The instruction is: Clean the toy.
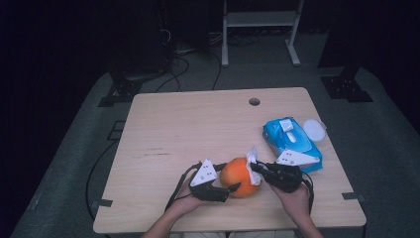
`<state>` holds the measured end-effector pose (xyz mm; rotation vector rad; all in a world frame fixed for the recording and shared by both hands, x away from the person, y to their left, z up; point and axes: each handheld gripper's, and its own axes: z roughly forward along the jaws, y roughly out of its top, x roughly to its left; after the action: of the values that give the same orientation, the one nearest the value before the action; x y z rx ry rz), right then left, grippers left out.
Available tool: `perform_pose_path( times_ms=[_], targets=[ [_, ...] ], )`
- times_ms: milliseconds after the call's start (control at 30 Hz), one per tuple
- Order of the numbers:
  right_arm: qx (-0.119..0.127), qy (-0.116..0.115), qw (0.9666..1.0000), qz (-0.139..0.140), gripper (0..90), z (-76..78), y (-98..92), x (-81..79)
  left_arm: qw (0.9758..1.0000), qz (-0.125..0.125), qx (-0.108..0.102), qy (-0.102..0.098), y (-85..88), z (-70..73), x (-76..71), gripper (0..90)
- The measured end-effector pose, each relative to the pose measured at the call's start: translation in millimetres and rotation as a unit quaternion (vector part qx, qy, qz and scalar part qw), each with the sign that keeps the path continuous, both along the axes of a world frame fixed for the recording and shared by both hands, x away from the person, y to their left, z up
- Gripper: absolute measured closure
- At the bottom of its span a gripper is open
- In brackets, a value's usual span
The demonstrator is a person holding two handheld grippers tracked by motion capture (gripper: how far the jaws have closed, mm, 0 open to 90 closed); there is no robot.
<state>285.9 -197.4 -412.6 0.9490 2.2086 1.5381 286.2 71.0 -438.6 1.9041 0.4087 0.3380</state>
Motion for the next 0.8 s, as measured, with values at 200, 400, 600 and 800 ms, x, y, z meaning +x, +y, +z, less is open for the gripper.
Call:
perform_pose_path(
  times_ms=[200, 400, 600, 800],
  targets=[
    [-0.003, -0.001, 1.0, -0.002, 84.8, -0.2, -1.1, 0.2, 1.0, 0.002, -0.004, 0.001, -2.4, 0.1, -0.1, 31.9],
    [-0.006, -0.015, 0.9999, -0.002, 84.9, 7.0, 6.7, -6.7, 1.0, 0.006, -0.004, 0.001, -2.4, 0.6, 1.1, 33.9],
    [-0.002, -0.029, 0.9994, 0.018, 84.9, 11.8, 11.7, -8.8, 1.0, 0.007, 0.001, -0.004, -0.8, 2.6, -2.1, 39.6],
    [-0.01, 0.004, 0.9996, -0.027, 84.8, -2.6, -9.6, 6.8, 1.0, 0.005, 0.0, -0.003, 0.1, 2.0, -2.6, 39.7]
  ],
)
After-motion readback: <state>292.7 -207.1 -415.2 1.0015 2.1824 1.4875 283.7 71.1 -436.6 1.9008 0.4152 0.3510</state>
